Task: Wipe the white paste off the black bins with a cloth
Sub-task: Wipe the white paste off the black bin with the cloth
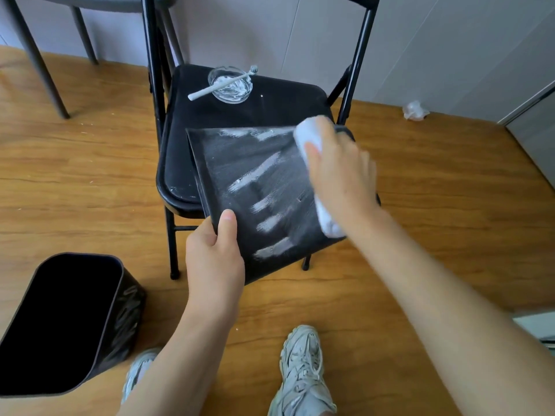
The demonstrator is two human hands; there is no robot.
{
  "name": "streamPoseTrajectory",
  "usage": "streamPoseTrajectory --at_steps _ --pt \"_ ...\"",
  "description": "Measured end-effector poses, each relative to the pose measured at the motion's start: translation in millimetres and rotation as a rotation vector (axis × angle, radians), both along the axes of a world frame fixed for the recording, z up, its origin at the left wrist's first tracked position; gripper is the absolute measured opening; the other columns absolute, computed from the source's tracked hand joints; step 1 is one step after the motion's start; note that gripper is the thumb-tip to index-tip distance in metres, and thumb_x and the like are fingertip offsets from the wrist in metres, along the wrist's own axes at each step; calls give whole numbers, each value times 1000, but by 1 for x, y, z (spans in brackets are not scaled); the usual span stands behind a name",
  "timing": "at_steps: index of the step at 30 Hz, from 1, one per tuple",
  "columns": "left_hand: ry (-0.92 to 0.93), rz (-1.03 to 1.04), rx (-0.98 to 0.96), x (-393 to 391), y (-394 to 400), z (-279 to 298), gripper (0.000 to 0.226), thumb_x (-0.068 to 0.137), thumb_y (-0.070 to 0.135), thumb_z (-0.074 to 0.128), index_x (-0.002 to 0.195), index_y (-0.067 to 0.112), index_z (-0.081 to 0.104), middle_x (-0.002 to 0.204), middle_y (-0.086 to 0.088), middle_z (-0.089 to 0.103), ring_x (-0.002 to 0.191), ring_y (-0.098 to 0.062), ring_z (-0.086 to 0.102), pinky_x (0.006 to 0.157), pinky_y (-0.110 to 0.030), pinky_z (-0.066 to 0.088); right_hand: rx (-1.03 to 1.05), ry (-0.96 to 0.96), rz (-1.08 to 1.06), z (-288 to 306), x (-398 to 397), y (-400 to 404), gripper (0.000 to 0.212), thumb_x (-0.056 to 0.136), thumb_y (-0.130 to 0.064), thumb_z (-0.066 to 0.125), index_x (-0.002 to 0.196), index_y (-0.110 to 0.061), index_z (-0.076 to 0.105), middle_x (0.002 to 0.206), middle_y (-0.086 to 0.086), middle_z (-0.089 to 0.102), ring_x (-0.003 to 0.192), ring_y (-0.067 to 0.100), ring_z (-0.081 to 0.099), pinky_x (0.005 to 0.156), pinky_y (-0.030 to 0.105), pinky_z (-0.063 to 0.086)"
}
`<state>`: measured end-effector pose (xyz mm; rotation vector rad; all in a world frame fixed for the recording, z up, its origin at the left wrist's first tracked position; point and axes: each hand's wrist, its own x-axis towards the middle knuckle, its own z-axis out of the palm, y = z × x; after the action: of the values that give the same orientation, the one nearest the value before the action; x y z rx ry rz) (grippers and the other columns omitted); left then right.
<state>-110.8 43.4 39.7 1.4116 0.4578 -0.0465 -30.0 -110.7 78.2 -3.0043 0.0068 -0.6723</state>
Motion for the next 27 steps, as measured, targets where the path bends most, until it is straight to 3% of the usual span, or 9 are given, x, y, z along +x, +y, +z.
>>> streamPoseTrajectory --at_steps 3,6,10,13,15,17,20,24,27 --pt "-7 -6 -26 8 -1 4 29 103 26 45 88 18 68 87 6 75 94 -17 70 82 -34 57 20 39 -185 6 38 -35 39 102 -32 35 138 -16 38 115 13 61 99 34 59 66 33 36" --pt "-5 12 -46 12 -1 3 29 103 27 45 91 13 68 92 2 73 94 -18 68 92 -48 54 31 77 -198 -3 45 -39 40 102 -32 34 138 -15 39 115 15 61 101 38 57 67 33 31" --pt "-8 -16 -122 11 -1 4 25 104 25 42 104 28 67 101 16 74 99 -3 68 89 -29 54 34 30 -134 4 24 -22 40 102 -34 32 137 -16 39 113 10 62 90 29 60 62 24 32" --pt "-12 -26 -148 11 -1 5 26 104 23 41 108 29 66 102 17 74 98 -1 68 84 -23 53 -2 2 0 2 -11 20 35 101 -35 34 130 -18 44 96 -1 59 67 17 48 46 17 19" --pt "-25 -26 -108 9 1 2 24 103 21 42 96 26 65 85 16 73 88 -6 67 77 -24 51 11 51 128 -5 -38 58 34 97 -34 44 125 -16 50 89 1 62 61 20 56 47 20 21" --pt "-56 -28 -46 5 4 1 28 102 19 43 78 23 57 65 15 60 73 -10 56 69 -29 45 60 74 228 -10 -50 79 35 92 -31 54 122 -11 56 83 6 65 57 23 62 47 21 26" --pt "-117 -74 27 0 7 0 28 102 17 42 78 16 55 67 5 62 69 -18 58 66 -36 48 27 40 252 -5 -27 73 38 94 -31 53 126 -11 54 86 7 67 62 26 65 49 24 30" --pt "-98 -101 -13 3 6 3 26 104 18 40 103 13 65 95 -4 75 92 -19 71 79 -38 58 -5 33 140 9 22 70 37 101 -35 35 133 -18 43 103 4 64 89 27 63 60 30 31" --pt "-70 -65 -31 7 6 4 24 103 17 42 92 13 63 81 1 73 79 -14 70 66 -27 57 37 20 166 3 7 76 37 100 -35 38 132 -16 44 101 4 65 84 24 65 58 29 41"
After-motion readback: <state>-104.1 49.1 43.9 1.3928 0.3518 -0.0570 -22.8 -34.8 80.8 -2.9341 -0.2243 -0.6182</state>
